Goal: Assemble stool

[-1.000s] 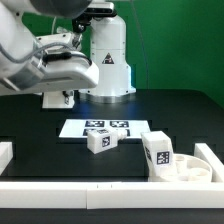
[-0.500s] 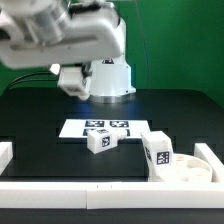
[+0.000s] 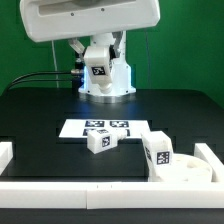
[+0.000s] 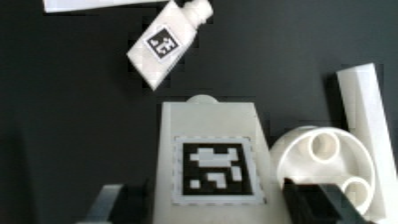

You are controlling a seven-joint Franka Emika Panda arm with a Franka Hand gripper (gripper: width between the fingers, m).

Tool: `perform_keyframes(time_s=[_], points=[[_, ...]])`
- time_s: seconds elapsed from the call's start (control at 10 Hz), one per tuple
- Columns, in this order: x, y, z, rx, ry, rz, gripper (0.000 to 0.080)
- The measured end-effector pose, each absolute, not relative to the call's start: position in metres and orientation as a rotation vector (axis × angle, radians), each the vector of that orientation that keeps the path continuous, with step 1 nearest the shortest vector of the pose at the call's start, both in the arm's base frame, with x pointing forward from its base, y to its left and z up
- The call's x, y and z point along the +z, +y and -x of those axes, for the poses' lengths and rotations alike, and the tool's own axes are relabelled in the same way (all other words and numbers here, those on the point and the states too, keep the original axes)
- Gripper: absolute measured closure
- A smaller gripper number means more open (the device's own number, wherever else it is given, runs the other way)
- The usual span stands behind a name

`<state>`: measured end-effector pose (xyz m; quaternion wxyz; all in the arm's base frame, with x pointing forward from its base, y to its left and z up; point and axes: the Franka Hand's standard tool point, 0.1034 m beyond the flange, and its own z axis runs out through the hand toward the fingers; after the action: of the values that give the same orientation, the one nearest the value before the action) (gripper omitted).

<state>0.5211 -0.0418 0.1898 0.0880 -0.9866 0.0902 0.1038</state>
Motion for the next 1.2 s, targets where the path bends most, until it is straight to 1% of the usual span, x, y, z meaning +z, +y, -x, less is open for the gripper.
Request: perform_keyframes(time_s=[0.1, 0.2, 0.4, 0.5, 0.7, 0.9, 1.0, 1.1, 1.2], points=[[0.190, -0.026, -0.528, 0.182, 0.317, 2.983, 0.0462], [0.184, 0.002, -0.536, 0.038, 0.298, 3.018, 0.0462], [0.176, 0.039, -0.548, -0.059, 0.248, 3.077, 0.0462], [0.173, 0.051, -0.554, -0.153, 0.222, 3.088, 0.0462], [0.168, 0.049, -0.553, -0.300, 0.226, 3.074, 0.0462], [0.167, 0.051, -0.553, -0.278, 0.242, 3.071, 0.0462], [0.166, 0.060, -0.560, -0.243, 0.321, 3.046, 0.0462], [0.155, 0.079, -0.572, -0.232, 0.430, 2.998, 0.0462], [0.148, 0.096, -0.579, -0.212, 0.491, 2.990, 0.0462]])
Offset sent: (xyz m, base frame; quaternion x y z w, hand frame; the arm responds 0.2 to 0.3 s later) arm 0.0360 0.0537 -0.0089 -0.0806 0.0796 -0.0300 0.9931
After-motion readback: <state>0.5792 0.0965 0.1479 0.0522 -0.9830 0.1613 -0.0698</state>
